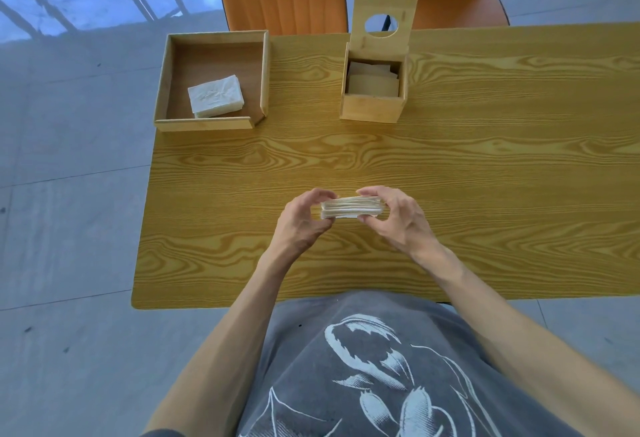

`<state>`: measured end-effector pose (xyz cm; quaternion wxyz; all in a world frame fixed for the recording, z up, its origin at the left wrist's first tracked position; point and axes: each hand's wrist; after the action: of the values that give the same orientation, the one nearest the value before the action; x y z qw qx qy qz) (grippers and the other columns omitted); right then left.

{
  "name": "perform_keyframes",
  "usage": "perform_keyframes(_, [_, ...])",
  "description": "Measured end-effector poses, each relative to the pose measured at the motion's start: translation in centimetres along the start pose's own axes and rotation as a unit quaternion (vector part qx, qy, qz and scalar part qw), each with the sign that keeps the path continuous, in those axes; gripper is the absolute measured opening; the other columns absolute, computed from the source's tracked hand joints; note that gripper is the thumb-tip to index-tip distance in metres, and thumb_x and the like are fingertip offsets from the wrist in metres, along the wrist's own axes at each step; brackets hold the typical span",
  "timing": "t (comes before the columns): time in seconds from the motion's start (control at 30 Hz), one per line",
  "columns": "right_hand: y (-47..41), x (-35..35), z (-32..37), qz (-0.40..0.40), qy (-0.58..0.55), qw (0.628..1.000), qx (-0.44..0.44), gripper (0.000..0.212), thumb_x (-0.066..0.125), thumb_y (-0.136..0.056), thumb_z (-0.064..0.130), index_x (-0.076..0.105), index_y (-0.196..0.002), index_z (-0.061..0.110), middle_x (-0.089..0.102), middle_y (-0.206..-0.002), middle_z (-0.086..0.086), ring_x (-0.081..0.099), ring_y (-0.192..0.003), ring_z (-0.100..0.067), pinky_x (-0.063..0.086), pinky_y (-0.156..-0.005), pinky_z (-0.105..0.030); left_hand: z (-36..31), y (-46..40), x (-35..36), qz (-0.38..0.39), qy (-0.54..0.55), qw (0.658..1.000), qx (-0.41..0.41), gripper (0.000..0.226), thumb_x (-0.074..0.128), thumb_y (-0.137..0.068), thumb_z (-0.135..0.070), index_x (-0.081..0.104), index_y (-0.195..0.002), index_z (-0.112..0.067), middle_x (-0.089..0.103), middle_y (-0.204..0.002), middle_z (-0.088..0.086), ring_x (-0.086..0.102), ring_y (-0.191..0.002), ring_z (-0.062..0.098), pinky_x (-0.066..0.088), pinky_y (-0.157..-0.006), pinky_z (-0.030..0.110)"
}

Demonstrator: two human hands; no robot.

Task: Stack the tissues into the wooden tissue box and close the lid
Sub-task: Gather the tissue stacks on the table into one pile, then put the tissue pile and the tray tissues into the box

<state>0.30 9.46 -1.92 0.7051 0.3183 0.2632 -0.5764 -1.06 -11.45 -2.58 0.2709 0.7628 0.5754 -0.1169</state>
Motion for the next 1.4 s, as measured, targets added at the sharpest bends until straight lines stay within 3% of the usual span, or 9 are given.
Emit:
perform_keyframes(0.23, [-0.2, -0.2, 0.1, -0.023, 0.005, 1.0, 0.006, 0.024, 0.073, -0.084, 0.022, 0.073, -0.108, 0.022, 0.074, -0.108, 0.002, 0.065, -0.104, -0.021, 0.045, -0.087, -0.029, 0.0, -0.3, 0.2, -0.013, 0.004, 1.0, -0.003, 0.027, 0.072, -0.078, -0.012, 0.071, -0.099, -0.027, 0.072, -0.096, -0.015, 0.061, -0.093, -0.009, 0.038, -0.079, 0.003])
perform_keyframes(0.43, [-0.2, -0.9, -0.5, 0.003, 0.009, 1.0, 0.03, 0.026, 0.073, -0.084, 0.021, 0.072, -0.11, 0.021, 0.074, -0.112, 0.0, 0.065, -0.106, -0.022, 0.044, -0.089, -0.03, 0.1, -1.2, 0.5, 0.01, -0.003, 1.0, -0.019, 0.024, 0.074, -0.081, -0.017, 0.071, -0.102, -0.027, 0.074, -0.1, -0.009, 0.065, -0.1, 0.005, 0.044, -0.083, 0.02])
perform_keyframes(0.63, [-3.4, -4.3, -0.4, -0.031, -0.008, 0.999, 0.038, 0.029, 0.074, -0.084, 0.023, 0.072, -0.113, 0.02, 0.075, -0.108, 0.002, 0.066, -0.085, -0.015, 0.044, -0.077, -0.024, -3.4, -5.0, -0.8, 0.0, 0.017, 1.0, 0.017, 0.021, 0.073, -0.086, -0.022, 0.071, -0.107, -0.024, 0.068, -0.09, -0.021, 0.061, -0.083, -0.018, 0.045, -0.077, 0.007])
perform_keyframes(0.7, [-5.3, -6.2, 0.0, -0.054, -0.007, 0.998, 0.024, 0.032, 0.074, -0.085, 0.023, 0.07, -0.116, 0.018, 0.075, -0.109, -0.002, 0.063, -0.079, -0.012, 0.052, -0.077, -0.03, -5.3, -7.1, -1.6, -0.008, 0.008, 0.999, 0.044, 0.025, 0.072, -0.088, -0.024, 0.069, -0.112, -0.019, 0.071, -0.094, -0.015, 0.063, -0.083, -0.012, 0.05, -0.078, 0.013])
perform_keyframes(0.83, [-9.9, -9.9, 0.6, -0.111, -0.011, 0.994, -0.001, 0.034, 0.076, -0.083, 0.021, 0.069, -0.115, 0.012, 0.074, -0.11, -0.006, 0.07, -0.086, -0.021, 0.059, -0.078, -0.043, -9.2, -11.5, -3.1, -0.026, 0.003, 0.997, 0.075, 0.033, 0.067, -0.092, -0.03, 0.064, -0.122, -0.017, 0.071, -0.107, -0.004, 0.067, -0.092, 0.007, 0.055, -0.082, 0.026])
perform_keyframes(1.0, [-15.2, -12.7, 0.9, -0.15, 0.005, 0.989, 0.002, 0.031, 0.077, -0.081, 0.021, 0.071, -0.11, 0.013, 0.074, -0.109, -0.005, 0.068, -0.091, -0.019, 0.055, -0.082, -0.031, -12.1, -16.8, -4.0, -0.065, -0.005, 0.997, 0.05, 0.032, 0.066, -0.091, -0.037, 0.062, -0.119, -0.023, 0.071, -0.104, -0.006, 0.066, -0.098, 0.009, 0.054, -0.085, 0.031])
perform_keyframes(1.17, [-18.8, -13.0, 0.1, -0.156, 0.039, 0.986, 0.039, 0.026, 0.076, -0.081, 0.019, 0.073, -0.107, 0.015, 0.074, -0.107, -0.004, 0.065, -0.094, -0.015, 0.033, -0.072, -0.012, -12.4, -19.9, -3.6, -0.086, -0.019, 0.996, 0.028, 0.026, 0.062, -0.094, -0.037, 0.067, -0.115, -0.023, 0.071, -0.112, -0.008, 0.064, -0.105, 0.012, 0.046, -0.088, 0.028])
perform_keyframes(1.27, [-20.0, -12.8, 0.0, -0.155, 0.041, 0.986, 0.044, 0.024, 0.075, -0.082, 0.021, 0.074, -0.105, 0.018, 0.074, -0.106, -0.003, 0.065, -0.096, -0.017, 0.031, -0.071, -0.014, -12.2, -21.0, -3.9, -0.075, -0.039, 0.996, 0.025, 0.03, 0.057, -0.096, -0.038, 0.067, -0.118, -0.02, 0.068, -0.121, -0.003, 0.058, -0.117, 0.018, 0.043, -0.098, 0.034])
perform_keyframes(1.4, [-21.7, -12.7, 0.3, -0.15, 0.028, 0.987, 0.044, 0.024, 0.074, -0.081, 0.024, 0.072, -0.105, 0.021, 0.074, -0.103, 0.003, 0.066, -0.091, -0.016, 0.043, -0.07, -0.023, -13.1, -22.2, -4.6, -0.077, -0.027, 0.997, 0.008, 0.035, 0.051, -0.1, -0.036, 0.062, -0.125, -0.014, 0.065, -0.126, -0.001, 0.056, -0.119, 0.014, 0.039, -0.094, 0.024])
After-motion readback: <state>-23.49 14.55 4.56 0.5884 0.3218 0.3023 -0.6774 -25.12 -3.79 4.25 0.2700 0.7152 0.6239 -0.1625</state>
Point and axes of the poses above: each hand's wrist, its own y-axis away from the middle knuckle, its own x-axis out of the palm, z = x × y
